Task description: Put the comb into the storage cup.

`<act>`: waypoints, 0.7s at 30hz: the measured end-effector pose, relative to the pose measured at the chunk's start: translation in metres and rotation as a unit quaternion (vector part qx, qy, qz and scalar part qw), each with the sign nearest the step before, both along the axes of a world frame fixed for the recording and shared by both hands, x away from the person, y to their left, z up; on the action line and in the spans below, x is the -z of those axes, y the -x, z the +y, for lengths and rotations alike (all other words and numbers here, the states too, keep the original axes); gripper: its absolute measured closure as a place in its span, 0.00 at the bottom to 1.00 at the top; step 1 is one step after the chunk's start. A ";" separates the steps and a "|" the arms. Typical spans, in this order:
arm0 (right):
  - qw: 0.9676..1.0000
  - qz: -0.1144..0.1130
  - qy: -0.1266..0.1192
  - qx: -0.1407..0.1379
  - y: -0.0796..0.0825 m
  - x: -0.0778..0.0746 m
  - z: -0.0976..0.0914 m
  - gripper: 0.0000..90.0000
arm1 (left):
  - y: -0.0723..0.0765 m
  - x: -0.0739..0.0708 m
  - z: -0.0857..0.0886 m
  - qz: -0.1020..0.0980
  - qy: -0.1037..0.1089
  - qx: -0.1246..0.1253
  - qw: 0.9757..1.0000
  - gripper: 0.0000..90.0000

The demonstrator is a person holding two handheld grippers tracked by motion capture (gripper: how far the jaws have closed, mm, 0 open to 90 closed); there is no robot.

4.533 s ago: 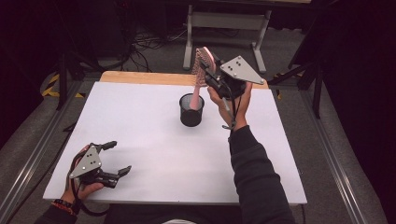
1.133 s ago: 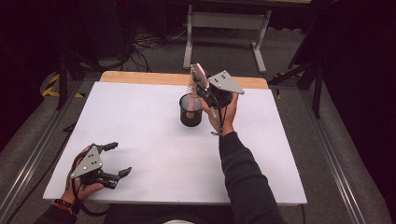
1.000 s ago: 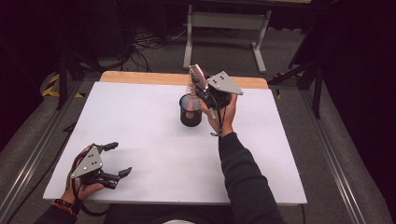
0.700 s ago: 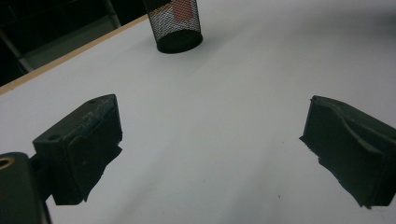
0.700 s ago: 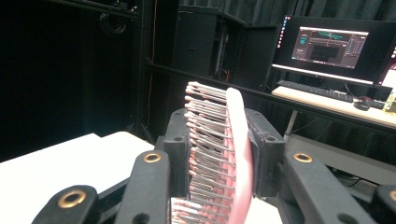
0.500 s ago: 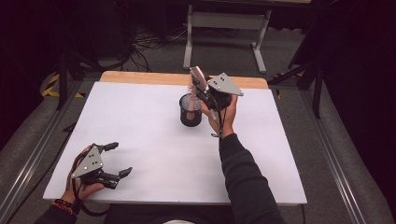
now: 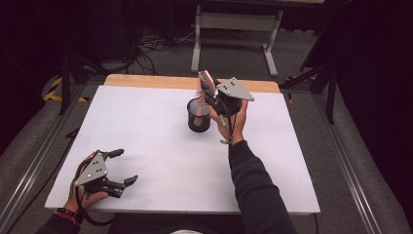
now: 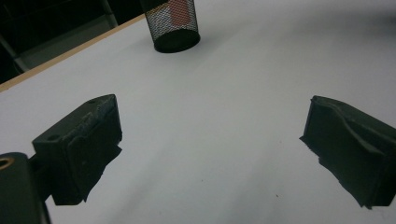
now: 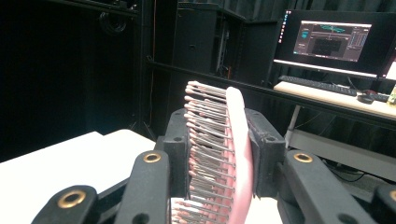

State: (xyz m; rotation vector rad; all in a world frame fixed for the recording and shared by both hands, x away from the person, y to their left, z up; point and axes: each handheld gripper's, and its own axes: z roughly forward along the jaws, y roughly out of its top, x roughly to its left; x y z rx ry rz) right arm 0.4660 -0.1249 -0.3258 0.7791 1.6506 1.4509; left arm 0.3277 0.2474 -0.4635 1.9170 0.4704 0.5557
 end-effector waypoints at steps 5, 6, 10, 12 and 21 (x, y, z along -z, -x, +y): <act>1.000 0.002 -0.004 0.001 0.000 0.003 -0.001 0.73 | 0.000 0.000 -0.001 -0.001 -0.002 0.000 1.000 0.06; 1.000 0.003 -0.006 0.003 0.000 0.003 -0.001 0.73 | 0.000 0.000 -0.001 0.000 -0.002 0.000 1.000 0.06; 1.000 0.006 -0.007 0.004 0.000 0.006 -0.002 0.73 | 0.000 0.000 -0.001 0.000 -0.003 0.001 1.000 0.06; 1.000 0.007 -0.008 0.003 0.000 0.007 -0.003 0.73 | 0.000 0.000 -0.001 0.000 -0.003 0.000 1.000 0.06; 1.000 0.010 -0.009 0.004 0.000 0.014 -0.003 0.72 | 0.000 0.000 -0.001 0.000 -0.005 0.001 1.000 0.06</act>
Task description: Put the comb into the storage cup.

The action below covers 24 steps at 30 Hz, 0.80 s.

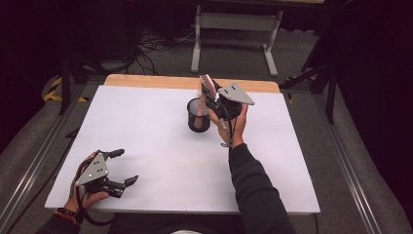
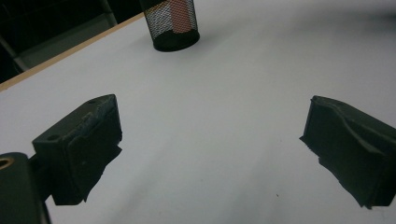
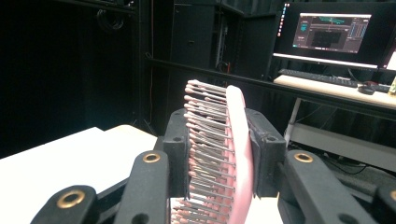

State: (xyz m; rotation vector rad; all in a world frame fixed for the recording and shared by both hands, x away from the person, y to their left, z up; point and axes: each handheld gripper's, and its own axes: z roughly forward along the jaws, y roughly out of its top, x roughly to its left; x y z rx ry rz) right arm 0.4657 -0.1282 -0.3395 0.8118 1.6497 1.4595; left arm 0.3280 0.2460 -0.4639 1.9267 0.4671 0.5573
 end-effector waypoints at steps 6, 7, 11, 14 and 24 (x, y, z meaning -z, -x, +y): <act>1.000 0.004 0.001 0.001 0.000 0.003 0.000 0.72 | 0.000 0.000 0.000 -0.001 -0.003 0.000 1.000 0.06; 1.000 0.004 0.002 0.000 0.000 0.004 0.000 0.72 | 0.000 0.000 0.000 -0.001 -0.003 0.000 1.000 0.06; 1.000 0.006 0.004 -0.001 -0.001 0.005 0.001 0.72 | 0.000 0.000 0.000 -0.001 -0.001 0.000 1.000 0.06; 1.000 0.006 0.004 -0.002 0.000 0.005 0.002 0.72 | 0.000 0.000 0.000 -0.002 -0.001 -0.001 1.000 0.06; 1.000 0.014 0.000 -0.004 -0.001 0.013 -0.001 0.72 | 0.000 0.000 0.000 0.000 -0.002 0.000 1.000 0.06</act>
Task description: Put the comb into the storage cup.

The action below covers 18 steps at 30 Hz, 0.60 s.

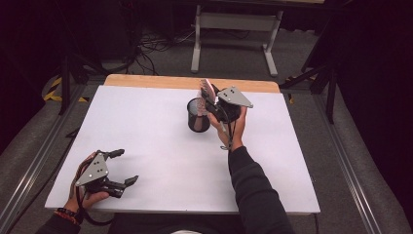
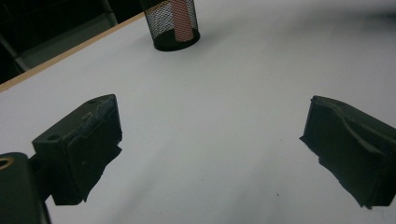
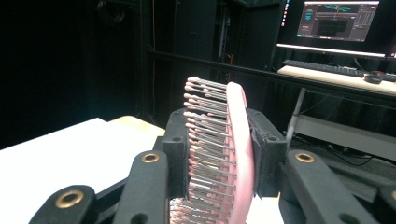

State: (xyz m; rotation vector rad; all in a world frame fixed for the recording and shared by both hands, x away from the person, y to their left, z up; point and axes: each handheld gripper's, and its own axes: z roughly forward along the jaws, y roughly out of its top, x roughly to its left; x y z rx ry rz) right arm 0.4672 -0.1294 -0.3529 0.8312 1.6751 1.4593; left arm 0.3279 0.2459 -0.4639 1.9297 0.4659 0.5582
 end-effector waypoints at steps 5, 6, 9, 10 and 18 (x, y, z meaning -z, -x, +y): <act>1.000 0.003 -0.001 -0.002 0.000 0.001 -0.003 0.71 | 0.000 0.000 -0.001 -0.002 -0.001 -0.001 1.000 0.06; 1.000 0.003 -0.001 -0.002 0.000 0.001 -0.003 0.71 | 0.000 0.000 -0.001 -0.002 -0.001 -0.001 1.000 0.06; 1.000 0.005 -0.003 -0.003 0.000 0.002 -0.004 0.71 | 0.000 0.000 -0.001 0.000 -0.001 -0.001 1.000 0.06; 1.000 0.006 -0.006 -0.002 0.000 0.002 -0.005 0.70 | 0.000 0.001 -0.001 0.000 -0.002 -0.001 1.000 0.06; 1.000 0.016 -0.016 0.010 -0.002 0.005 -0.013 0.68 | -0.001 0.001 -0.001 0.003 -0.007 0.002 1.000 0.06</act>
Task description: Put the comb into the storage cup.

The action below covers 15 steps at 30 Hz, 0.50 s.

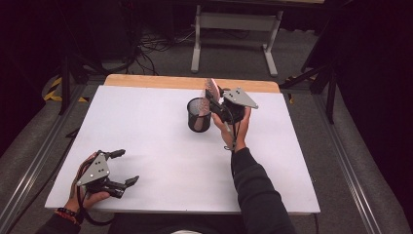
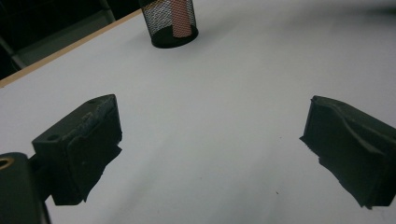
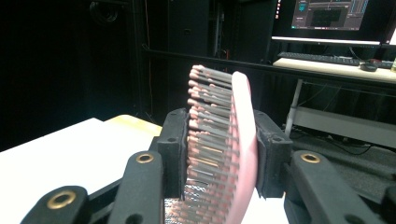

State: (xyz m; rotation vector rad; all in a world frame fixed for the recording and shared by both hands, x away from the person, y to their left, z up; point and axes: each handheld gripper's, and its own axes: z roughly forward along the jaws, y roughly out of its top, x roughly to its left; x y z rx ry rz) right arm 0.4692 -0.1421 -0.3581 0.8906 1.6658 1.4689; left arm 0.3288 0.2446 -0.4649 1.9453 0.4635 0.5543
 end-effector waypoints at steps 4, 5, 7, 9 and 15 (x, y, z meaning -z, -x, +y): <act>1.000 0.005 0.001 0.003 -0.002 0.002 -0.003 0.67 | 0.000 0.000 -0.001 -0.001 0.001 -0.001 1.000 0.06; 1.000 0.005 0.001 0.003 -0.002 0.002 -0.003 0.67 | 0.000 0.000 -0.001 -0.001 0.000 -0.001 1.000 0.06; 1.000 0.007 0.007 0.007 -0.002 0.003 -0.004 0.66 | 0.000 0.001 -0.001 -0.001 -0.001 0.000 1.000 0.06; 1.000 0.008 0.007 0.008 -0.002 0.004 -0.004 0.65 | 0.000 0.001 -0.001 -0.001 -0.002 0.000 1.000 0.06; 1.000 0.013 0.002 0.012 -0.003 0.005 -0.008 0.60 | 0.000 0.001 -0.001 0.000 -0.004 0.001 1.000 0.06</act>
